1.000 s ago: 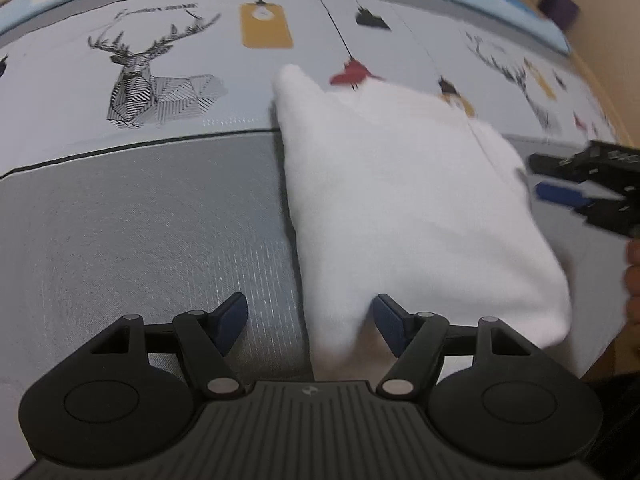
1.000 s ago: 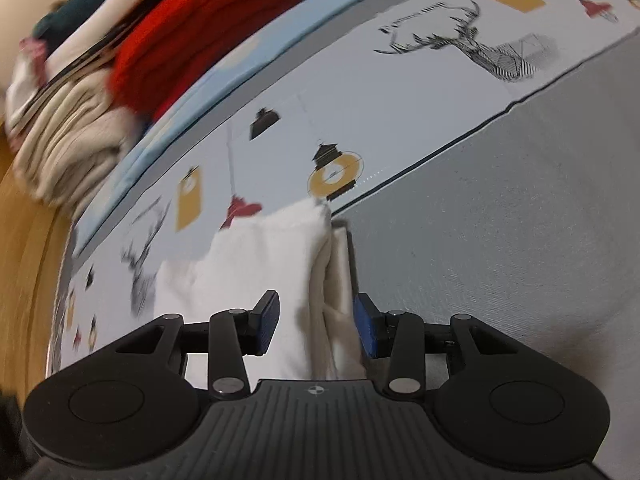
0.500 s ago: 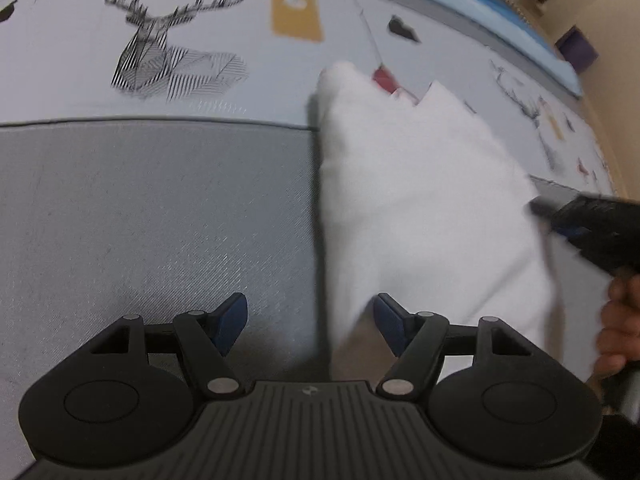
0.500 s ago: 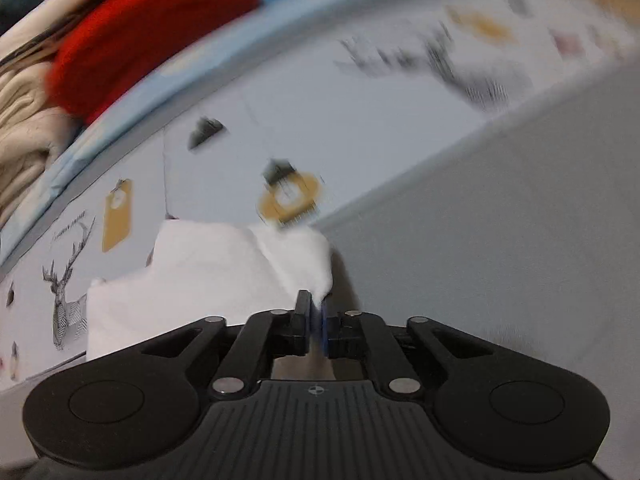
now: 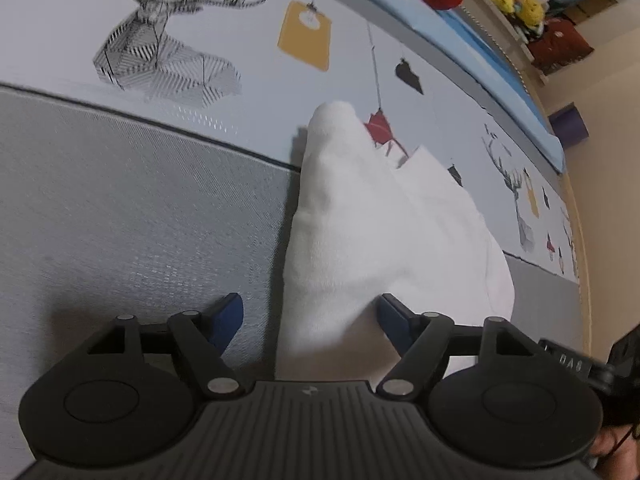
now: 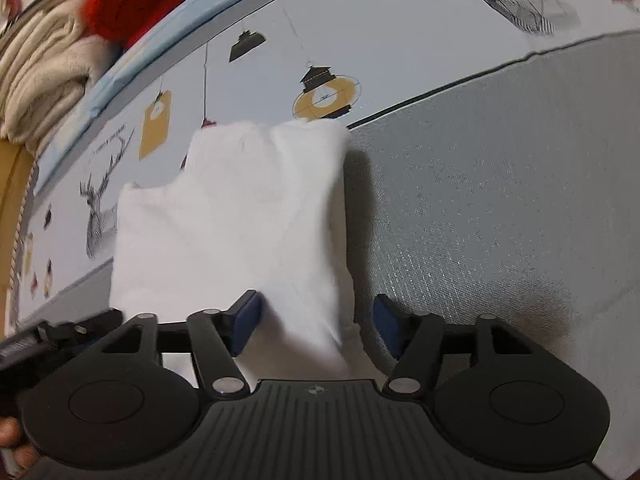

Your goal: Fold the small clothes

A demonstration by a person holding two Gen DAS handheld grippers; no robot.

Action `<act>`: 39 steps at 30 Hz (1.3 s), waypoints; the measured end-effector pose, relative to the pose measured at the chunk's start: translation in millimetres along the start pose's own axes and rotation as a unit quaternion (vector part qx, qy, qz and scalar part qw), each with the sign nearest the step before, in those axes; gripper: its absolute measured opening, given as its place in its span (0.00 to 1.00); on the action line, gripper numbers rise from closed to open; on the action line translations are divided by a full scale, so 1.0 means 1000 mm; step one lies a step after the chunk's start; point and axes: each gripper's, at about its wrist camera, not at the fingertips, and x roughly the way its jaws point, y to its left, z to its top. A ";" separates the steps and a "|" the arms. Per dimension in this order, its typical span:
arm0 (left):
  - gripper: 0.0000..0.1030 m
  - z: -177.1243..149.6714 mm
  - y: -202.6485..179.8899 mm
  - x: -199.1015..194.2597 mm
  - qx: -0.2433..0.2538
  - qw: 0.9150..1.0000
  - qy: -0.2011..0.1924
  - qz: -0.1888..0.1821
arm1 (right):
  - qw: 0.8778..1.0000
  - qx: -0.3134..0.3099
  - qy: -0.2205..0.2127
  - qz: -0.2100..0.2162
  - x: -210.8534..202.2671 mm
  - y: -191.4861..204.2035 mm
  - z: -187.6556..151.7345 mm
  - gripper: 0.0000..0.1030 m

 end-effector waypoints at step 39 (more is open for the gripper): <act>0.66 0.004 0.046 -0.051 0.052 0.997 -0.009 0.055 | 0.998 -0.062 -0.017 -0.012 0.009 0.079 -0.028 0.13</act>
